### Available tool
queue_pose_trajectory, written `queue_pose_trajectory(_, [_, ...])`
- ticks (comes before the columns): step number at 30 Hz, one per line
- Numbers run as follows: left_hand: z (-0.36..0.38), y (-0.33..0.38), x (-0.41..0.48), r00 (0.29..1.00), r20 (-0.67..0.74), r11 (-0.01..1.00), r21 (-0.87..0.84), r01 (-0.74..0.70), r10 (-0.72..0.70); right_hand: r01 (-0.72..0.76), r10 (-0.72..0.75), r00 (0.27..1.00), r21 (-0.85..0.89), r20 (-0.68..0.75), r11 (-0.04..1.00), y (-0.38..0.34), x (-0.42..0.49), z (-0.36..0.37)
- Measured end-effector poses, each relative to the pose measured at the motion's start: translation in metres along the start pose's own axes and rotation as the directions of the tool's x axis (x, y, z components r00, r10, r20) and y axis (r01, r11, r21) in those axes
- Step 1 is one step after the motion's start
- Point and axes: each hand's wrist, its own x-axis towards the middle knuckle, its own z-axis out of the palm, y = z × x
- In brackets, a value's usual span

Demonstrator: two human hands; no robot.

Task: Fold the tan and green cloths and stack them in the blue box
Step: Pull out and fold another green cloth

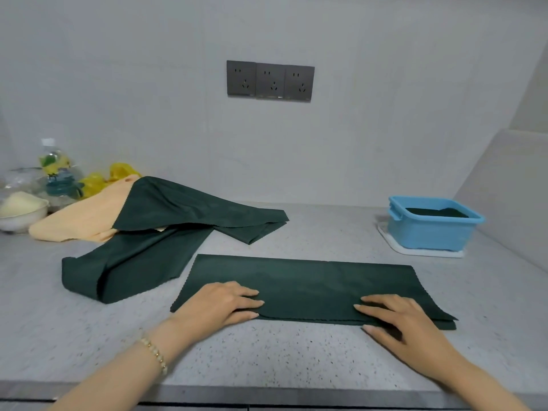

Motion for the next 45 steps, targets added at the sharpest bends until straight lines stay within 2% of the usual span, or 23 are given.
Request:
queue_pose_trajectory(2, [-0.001, 0.002, 0.0, 0.999, 0.028, 1.0, -0.019, 0.02, -0.019, 0.005, -0.004, 1.0, 0.01, -0.006, 1.0, -0.007, 0.006, 0.0])
queue_pose_trajectory(5, [-0.007, 0.005, 0.005, 0.998, 0.048, 0.996, -0.068, 0.049, -0.046, -0.035, 0.041, 0.998, 0.132, -0.04, 0.991, -0.02, 0.025, 0.001])
queue_pose_trajectory(7, [-0.014, 0.007, 0.019, 0.987, 0.004, 0.968, -0.194, 0.157, -0.159, -0.067, 0.081, 0.995, 0.211, -0.057, 0.975, -0.028, 0.048, 0.004])
queue_pose_trajectory(9, [-0.019, 0.007, 0.043, 0.948, -0.047, 0.888, -0.367, 0.276, -0.314, -0.107, 0.112, 0.994, 0.216, -0.012, 0.97, -0.04, 0.077, 0.01])
queue_pose_trajectory(10, [-0.018, 0.006, 0.057, 0.932, -0.05, 0.864, -0.394, 0.312, -0.36, -0.123, 0.122, 0.992, 0.199, 0.02, 0.972, -0.048, 0.092, 0.015])
queue_pose_trajectory(14, [-0.005, 0.018, 0.106, 0.933, 0.055, 0.899, -0.251, 0.358, -0.356, -0.191, 0.178, 0.976, 0.095, 0.127, 0.977, -0.073, 0.14, 0.032])
queue_pose_trajectory(17, [0.011, 0.026, 0.12, 0.919, 0.143, 0.891, -0.232, 0.391, -0.366, -0.25, 0.24, 0.95, 0.027, 0.201, 0.968, -0.08, 0.152, 0.045])
queue_pose_trajectory(24, [0.032, 0.02, 0.12, 0.893, 0.254, 0.904, -0.122, 0.41, -0.371, -0.218, 0.208, 0.949, 0.015, 0.238, 0.976, -0.077, 0.14, 0.068])
queue_pose_trajectory(28, [0.041, 0.019, 0.115, 0.907, 0.216, 0.915, -0.103, 0.389, -0.361, -0.238, 0.239, 0.94, -0.034, 0.244, 0.971, -0.066, 0.137, 0.07])
queue_pose_trajectory(45, [0.049, 0.017, 0.112, 0.924, 0.187, 0.926, -0.116, 0.359, -0.335, -0.583, 0.601, 0.792, -0.158, 0.111, 0.797, 0.074, 0.08, 0.031])
